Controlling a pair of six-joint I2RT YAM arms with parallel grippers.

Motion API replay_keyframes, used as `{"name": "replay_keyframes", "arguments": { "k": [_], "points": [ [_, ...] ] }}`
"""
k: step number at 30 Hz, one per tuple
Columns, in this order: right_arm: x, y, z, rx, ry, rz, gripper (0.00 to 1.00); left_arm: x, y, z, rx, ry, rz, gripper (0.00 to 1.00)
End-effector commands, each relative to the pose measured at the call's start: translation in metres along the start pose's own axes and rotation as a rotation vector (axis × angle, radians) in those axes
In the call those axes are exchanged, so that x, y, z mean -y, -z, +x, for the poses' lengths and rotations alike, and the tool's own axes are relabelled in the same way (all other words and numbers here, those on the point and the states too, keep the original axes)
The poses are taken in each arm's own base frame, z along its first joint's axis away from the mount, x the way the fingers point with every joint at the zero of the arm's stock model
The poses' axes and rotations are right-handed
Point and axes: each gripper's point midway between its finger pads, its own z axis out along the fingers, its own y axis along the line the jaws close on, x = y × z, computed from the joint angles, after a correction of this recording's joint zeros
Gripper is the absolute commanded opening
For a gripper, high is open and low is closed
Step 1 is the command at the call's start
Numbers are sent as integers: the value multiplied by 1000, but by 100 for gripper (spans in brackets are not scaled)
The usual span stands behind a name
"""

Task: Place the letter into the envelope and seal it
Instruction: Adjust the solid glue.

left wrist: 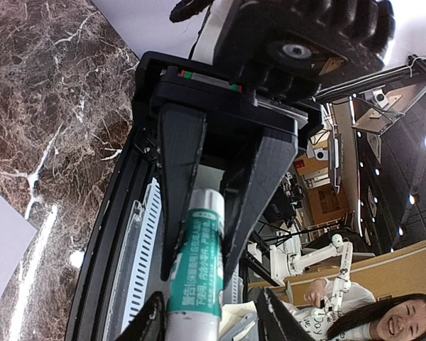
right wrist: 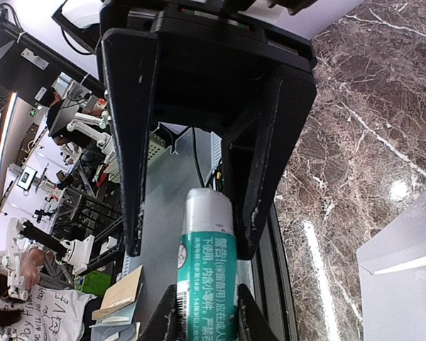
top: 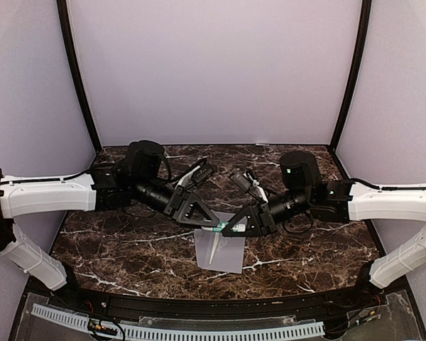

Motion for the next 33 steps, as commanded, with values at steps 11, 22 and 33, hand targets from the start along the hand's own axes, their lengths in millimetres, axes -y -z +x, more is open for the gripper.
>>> {"name": "replay_keyframes", "arguments": {
  "k": [11, 22, 33],
  "points": [
    [-14, 2, -11, 9, 47, -13, 0, 3, -7, 3, -48, -23, -2, 47],
    [-12, 2, -10, 8, 42, -2, 0, 4, -6, 2, -38, -37, -6, 27],
    [-17, 9, -24, 109, 45, 5, 42, 11, -1, -8, 46, -100, 5, 10]
  ]
}}
